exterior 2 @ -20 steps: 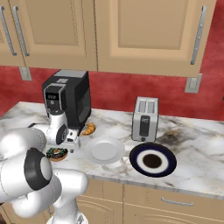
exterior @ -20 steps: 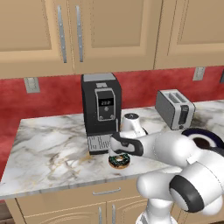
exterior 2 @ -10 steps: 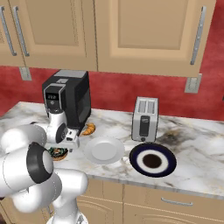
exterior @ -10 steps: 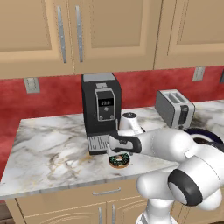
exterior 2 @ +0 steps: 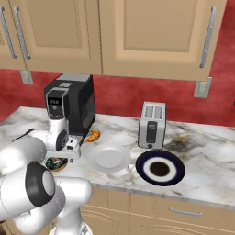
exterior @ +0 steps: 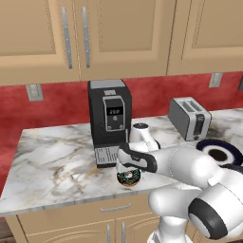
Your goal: Place the pastries on the plates.
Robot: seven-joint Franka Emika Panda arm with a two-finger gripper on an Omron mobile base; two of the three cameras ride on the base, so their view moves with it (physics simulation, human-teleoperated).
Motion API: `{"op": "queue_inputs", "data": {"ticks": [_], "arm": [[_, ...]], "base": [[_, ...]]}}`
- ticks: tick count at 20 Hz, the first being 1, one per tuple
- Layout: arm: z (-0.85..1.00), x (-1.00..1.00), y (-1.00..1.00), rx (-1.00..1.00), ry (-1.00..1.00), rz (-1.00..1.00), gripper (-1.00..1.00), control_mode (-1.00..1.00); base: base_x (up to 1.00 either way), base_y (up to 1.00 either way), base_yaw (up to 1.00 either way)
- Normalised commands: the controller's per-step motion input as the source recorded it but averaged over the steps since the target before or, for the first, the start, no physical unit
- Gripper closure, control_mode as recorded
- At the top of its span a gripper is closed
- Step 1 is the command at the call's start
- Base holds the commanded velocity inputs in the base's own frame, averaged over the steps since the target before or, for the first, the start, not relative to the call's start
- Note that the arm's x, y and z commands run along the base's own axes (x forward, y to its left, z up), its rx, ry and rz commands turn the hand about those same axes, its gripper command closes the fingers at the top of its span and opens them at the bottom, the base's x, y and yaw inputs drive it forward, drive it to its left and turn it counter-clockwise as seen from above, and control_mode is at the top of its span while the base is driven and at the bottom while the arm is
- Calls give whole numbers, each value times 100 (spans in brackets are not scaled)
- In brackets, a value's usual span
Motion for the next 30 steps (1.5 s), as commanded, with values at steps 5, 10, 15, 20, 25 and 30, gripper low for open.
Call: {"op": "queue_inputs", "data": {"ticks": [5,10,15,20,25,30], "arm": [[-34,-7,0,0,0,0,-100,-100],[-38,19,0,0,0,0,-100,-100],[0,0,0,0,0,0,-100,-100],[0,0,0,0,0,0,100,-100],[0,-1,0,0,0,-1,100,-100],[18,-26,-8,0,-6,-3,100,-100]], "base": [[0,0,0],[0,0,0],[0,0,0],[0,0,0],[0,0,0],[0,0,0]]}}
